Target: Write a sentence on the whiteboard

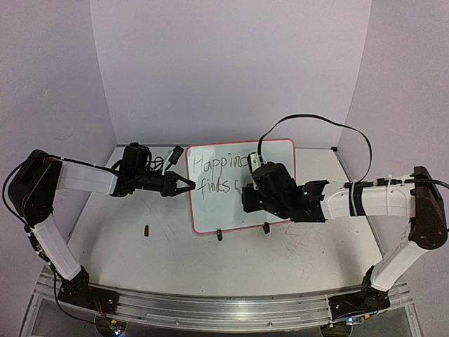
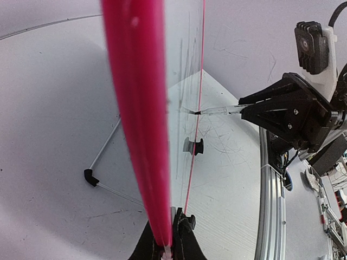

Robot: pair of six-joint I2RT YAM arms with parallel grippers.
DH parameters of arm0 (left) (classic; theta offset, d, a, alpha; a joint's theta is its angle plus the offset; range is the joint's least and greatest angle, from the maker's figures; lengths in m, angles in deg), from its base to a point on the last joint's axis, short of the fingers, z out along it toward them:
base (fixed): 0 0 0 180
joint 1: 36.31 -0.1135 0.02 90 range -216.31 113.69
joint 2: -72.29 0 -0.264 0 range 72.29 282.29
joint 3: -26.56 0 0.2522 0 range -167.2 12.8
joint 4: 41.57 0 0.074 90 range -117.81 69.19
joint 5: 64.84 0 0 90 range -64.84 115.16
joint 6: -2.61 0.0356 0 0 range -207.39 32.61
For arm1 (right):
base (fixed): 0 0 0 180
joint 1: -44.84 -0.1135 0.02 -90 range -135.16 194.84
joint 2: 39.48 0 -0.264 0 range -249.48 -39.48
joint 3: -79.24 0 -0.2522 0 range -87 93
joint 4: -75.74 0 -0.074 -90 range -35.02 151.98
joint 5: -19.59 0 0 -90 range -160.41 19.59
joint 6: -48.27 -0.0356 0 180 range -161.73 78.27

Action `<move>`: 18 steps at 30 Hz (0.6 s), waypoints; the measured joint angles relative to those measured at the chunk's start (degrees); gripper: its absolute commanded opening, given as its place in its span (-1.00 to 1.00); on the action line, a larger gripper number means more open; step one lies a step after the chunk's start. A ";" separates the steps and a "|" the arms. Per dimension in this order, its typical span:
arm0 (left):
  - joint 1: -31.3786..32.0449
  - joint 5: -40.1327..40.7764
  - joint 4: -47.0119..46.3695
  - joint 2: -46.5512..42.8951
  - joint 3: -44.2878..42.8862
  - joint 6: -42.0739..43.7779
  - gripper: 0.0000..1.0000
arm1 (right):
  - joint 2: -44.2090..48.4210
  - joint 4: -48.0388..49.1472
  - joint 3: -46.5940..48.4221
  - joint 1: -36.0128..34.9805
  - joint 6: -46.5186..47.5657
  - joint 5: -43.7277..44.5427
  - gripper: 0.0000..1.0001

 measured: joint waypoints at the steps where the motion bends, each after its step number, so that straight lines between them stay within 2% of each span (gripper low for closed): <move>1: 0.00 -0.02 0.00 0.00 0.00 0.00 -1.00 | 0.06 0.00 0.00 0.00 0.02 0.32 -1.00; 18: 0.00 0.05 0.04 0.00 0.00 0.00 -1.00 | 0.07 -0.17 2.01 0.80 0.94 3.11 -1.00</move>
